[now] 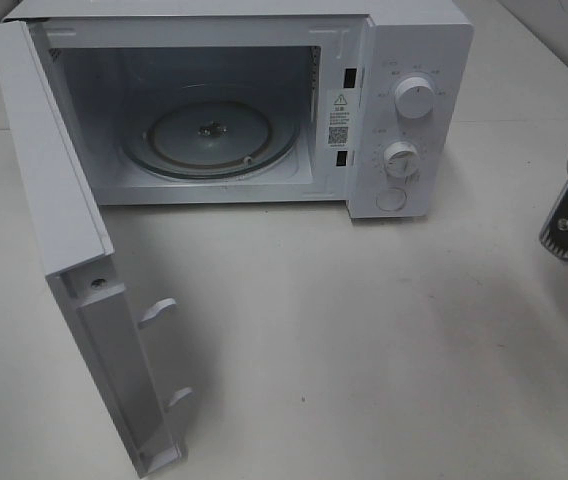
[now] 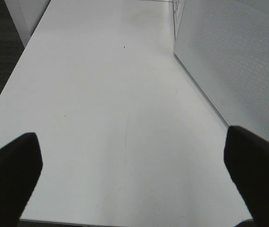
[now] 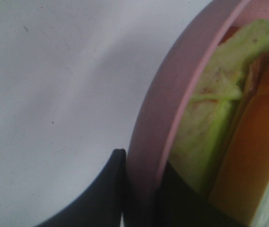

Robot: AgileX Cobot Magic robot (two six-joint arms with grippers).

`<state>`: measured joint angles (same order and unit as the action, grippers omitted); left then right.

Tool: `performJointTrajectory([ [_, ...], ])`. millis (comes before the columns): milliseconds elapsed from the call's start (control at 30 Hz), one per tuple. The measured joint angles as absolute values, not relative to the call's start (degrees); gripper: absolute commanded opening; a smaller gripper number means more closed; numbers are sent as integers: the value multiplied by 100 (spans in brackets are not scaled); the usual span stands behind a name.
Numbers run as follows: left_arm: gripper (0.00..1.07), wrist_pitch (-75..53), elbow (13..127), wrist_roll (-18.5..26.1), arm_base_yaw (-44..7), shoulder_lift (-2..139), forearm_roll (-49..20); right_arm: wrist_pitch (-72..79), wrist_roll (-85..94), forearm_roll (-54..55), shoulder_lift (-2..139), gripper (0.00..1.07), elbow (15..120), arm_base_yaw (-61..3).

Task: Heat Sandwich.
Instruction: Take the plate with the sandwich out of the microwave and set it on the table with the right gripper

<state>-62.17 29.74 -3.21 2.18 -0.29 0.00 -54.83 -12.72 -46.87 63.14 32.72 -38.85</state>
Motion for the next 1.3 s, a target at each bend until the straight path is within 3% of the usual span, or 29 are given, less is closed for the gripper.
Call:
performJointTrajectory([
  [733, 100, -6217, 2974, -321, 218, -29, 0, -5626, -2997, -4807, 8193, 0, 4458, -3867],
  [1300, 100, -6217, 2974, -321, 218, -29, 0, -5518, -3117, -4870, 8720, 0, 4635, -2893],
])
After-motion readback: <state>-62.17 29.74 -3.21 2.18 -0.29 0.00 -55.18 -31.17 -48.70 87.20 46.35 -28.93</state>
